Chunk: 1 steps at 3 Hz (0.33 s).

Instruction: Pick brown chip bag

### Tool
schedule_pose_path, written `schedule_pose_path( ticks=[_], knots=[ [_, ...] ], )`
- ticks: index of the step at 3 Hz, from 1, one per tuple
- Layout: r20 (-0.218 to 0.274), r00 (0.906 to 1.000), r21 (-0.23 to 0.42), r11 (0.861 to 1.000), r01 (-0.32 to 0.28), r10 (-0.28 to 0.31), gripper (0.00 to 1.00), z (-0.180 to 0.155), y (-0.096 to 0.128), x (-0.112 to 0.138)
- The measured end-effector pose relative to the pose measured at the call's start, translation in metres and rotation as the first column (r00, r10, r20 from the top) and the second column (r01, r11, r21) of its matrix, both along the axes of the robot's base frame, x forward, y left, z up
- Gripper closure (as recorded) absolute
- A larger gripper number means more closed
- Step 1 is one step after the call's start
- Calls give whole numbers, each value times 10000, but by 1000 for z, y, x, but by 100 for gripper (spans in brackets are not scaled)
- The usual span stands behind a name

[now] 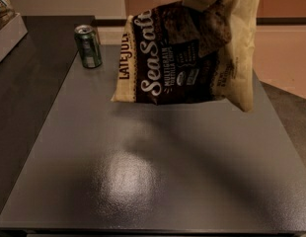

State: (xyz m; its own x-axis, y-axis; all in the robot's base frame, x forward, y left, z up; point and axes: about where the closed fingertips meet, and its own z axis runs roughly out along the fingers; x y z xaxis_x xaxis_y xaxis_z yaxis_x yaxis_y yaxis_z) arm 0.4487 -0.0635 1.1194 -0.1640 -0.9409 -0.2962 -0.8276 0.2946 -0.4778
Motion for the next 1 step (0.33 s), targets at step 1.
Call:
schedule_pose_path(
  ticks=[1],
  knots=[
    [0,10000,0,10000,0,0,100,0,0,0]
  ],
)
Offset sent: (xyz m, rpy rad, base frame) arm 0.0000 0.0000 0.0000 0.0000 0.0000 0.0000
